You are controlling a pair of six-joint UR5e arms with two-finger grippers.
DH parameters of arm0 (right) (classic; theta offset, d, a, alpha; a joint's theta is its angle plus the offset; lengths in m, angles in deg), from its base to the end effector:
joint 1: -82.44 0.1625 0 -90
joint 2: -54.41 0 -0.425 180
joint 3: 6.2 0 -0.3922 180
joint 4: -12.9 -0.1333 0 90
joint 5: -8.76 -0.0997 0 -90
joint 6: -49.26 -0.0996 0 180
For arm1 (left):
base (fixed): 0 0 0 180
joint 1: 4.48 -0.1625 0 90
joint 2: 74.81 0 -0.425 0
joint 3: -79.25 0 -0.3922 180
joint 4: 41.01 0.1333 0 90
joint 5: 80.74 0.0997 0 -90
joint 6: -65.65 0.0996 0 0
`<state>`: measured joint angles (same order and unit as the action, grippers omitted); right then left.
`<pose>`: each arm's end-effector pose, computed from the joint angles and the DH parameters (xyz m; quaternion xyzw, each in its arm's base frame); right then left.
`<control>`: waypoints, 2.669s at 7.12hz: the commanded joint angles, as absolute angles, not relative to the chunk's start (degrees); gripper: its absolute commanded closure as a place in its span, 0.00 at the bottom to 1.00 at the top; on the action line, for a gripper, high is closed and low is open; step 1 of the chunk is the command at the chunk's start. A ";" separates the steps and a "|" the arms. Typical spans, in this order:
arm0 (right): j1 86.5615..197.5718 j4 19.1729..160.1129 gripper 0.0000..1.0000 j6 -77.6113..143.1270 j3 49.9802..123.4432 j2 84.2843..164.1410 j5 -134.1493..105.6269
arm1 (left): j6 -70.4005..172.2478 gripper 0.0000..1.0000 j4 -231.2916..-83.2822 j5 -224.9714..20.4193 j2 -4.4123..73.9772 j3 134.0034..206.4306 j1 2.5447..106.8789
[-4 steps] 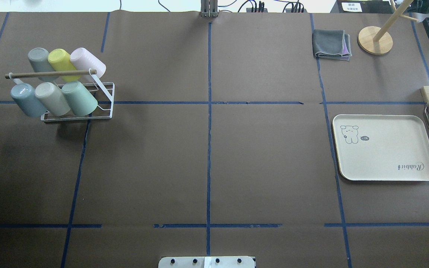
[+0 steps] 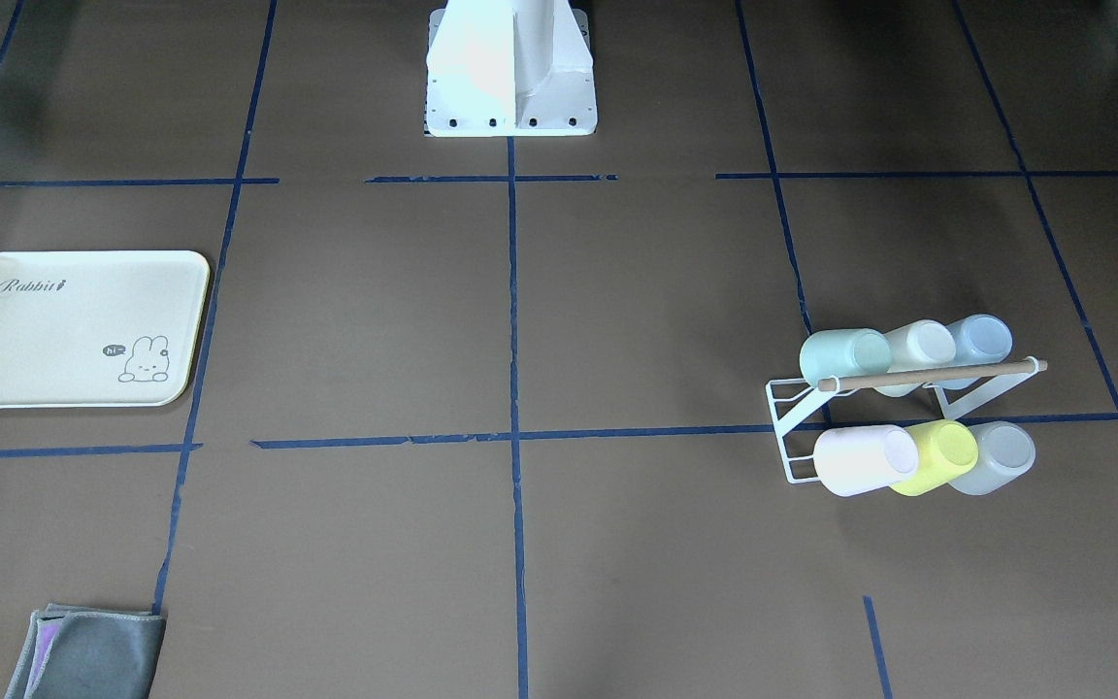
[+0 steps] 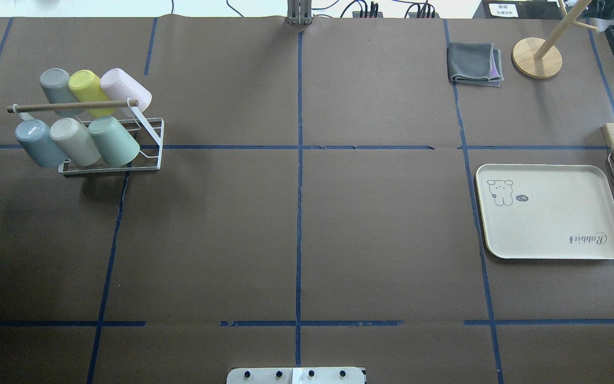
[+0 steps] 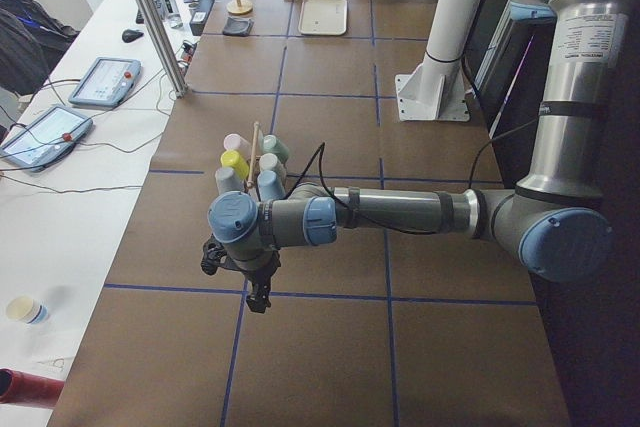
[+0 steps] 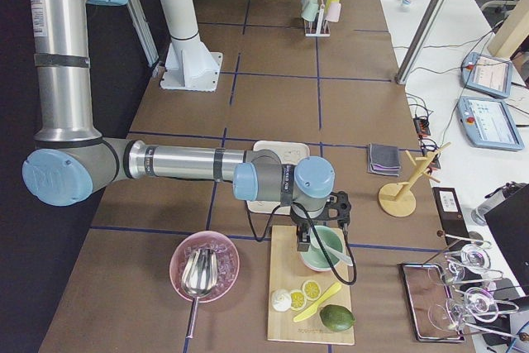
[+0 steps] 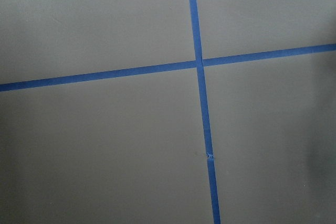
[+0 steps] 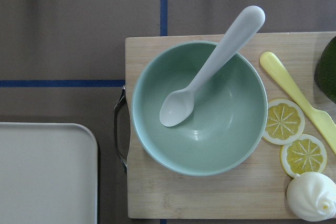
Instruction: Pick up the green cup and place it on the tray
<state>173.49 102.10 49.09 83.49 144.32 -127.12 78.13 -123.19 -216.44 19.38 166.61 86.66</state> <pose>0.0708 -0.4920 0.6573 0.0077 -0.3897 0.0078 0.9209 -0.0722 -0.5133 0.6558 -0.0041 0.3910 0.0698 0.9177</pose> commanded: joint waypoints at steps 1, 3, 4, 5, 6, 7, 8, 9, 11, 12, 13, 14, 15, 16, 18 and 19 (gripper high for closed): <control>173.49 102.11 0.00 49.08 83.54 144.32 -127.12 | 78.13 0.00 -123.19 -216.45 19.41 166.61 86.66; 173.49 102.11 0.00 49.08 83.72 144.05 -127.12 | 78.13 0.00 -123.19 -216.45 19.49 166.70 86.66; 173.49 102.02 0.00 49.08 83.80 144.05 -127.03 | 78.13 0.00 -123.19 -216.45 19.58 166.70 86.66; 173.40 102.10 0.00 49.08 83.89 143.79 -126.33 | 78.13 0.00 -123.10 -216.36 19.67 166.70 86.66; 173.40 102.11 0.00 49.08 83.98 143.44 -125.02 | 78.13 0.00 -123.18 -216.36 19.76 166.70 86.66; 173.40 102.11 0.00 48.82 83.89 143.44 -125.18 | 78.22 0.00 -123.19 -216.36 19.76 166.70 86.66; 173.40 102.19 0.00 48.65 83.89 142.48 -125.18 | 78.31 0.00 -123.19 -216.36 19.76 166.70 86.66; 173.31 102.02 0.00 48.90 83.89 142.73 -125.10 | 78.40 0.00 -123.19 -216.36 19.76 166.70 86.66; 172.36 101.58 0.00 41.59 85.29 143.26 -125.36 | 78.40 0.00 -123.19 -216.36 19.76 166.70 86.66; 169.74 96.79 0.00 35.61 87.39 145.26 -124.84 | 78.40 0.00 -123.19 -216.36 19.67 166.70 86.66; 167.97 89.44 0.00 29.46 87.76 147.37 -125.01 | 78.40 0.00 -123.19 -216.36 19.76 166.79 86.66; 165.60 83.01 0.00 24.78 88.02 149.83 -125.01 | 78.40 0.00 -123.19 -216.36 19.76 166.79 86.75; 163.58 81.38 0.00 23.35 88.02 150.46 -125.10 | 78.31 0.00 -123.19 -216.45 19.85 166.79 86.75; 161.64 81.02 0.00 22.55 88.20 151.08 -125.36 | 78.22 0.00 -123.19 -216.45 19.76 166.96 86.75; 156.12 72.99 0.00 13.36 88.29 153.96 -124.93 | 78.22 0.00 -123.19 -216.45 19.67 167.31 86.75; 153.39 70.49 0.00 11.48 88.29 155.38 -124.66 | 78.22 0.00 -123.19 -216.45 19.58 167.31 86.75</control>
<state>156.71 74.46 14.80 88.27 153.47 -124.98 78.23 -123.19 -216.42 19.65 167.26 86.75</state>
